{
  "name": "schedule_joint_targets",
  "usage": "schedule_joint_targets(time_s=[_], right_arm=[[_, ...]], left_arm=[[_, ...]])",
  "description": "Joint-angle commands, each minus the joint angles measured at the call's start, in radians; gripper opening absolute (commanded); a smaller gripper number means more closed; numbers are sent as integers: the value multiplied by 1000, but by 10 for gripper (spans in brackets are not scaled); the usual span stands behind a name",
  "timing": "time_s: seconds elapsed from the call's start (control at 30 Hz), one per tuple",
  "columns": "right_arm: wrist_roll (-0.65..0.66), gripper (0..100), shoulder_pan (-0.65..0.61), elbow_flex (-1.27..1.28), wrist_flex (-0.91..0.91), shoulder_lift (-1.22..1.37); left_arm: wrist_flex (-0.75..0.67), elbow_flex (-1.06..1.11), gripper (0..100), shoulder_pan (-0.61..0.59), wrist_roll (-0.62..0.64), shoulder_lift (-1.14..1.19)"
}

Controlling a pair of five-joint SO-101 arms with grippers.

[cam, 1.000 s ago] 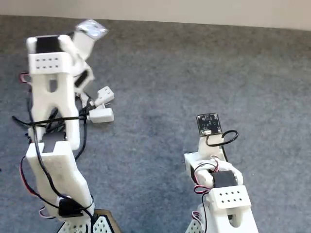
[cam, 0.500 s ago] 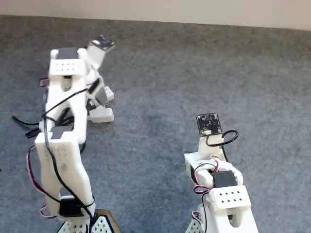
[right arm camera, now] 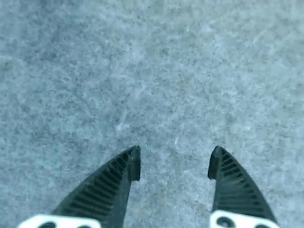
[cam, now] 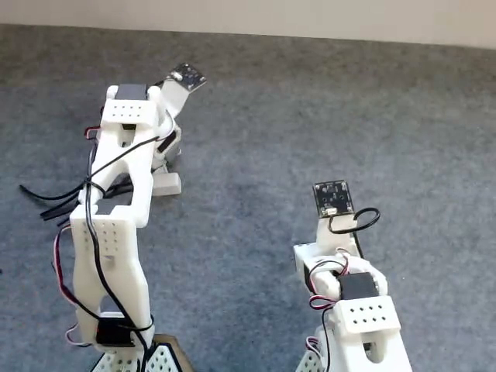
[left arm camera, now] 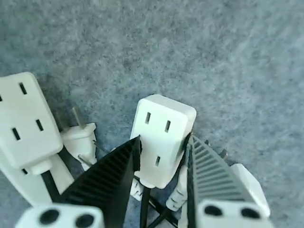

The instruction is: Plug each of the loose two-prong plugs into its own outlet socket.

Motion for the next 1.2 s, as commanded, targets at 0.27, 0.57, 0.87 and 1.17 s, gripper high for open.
schedule_joint_targets(time_s=[0.27, 0.57, 0.87, 1.17], right_arm=[[9, 231, 7, -10, -12, -15], [9, 231, 7, -10, -12, -15], [9, 231, 7, -10, -12, -15], [9, 231, 7, -10, -12, -15]], left_arm=[[-9, -111, 252, -84, -12, 10], [-6, -107, 253, -90, -12, 15], [11, -182, 2, -70, -37, 147], [420, -720, 3, -65, -86, 76]])
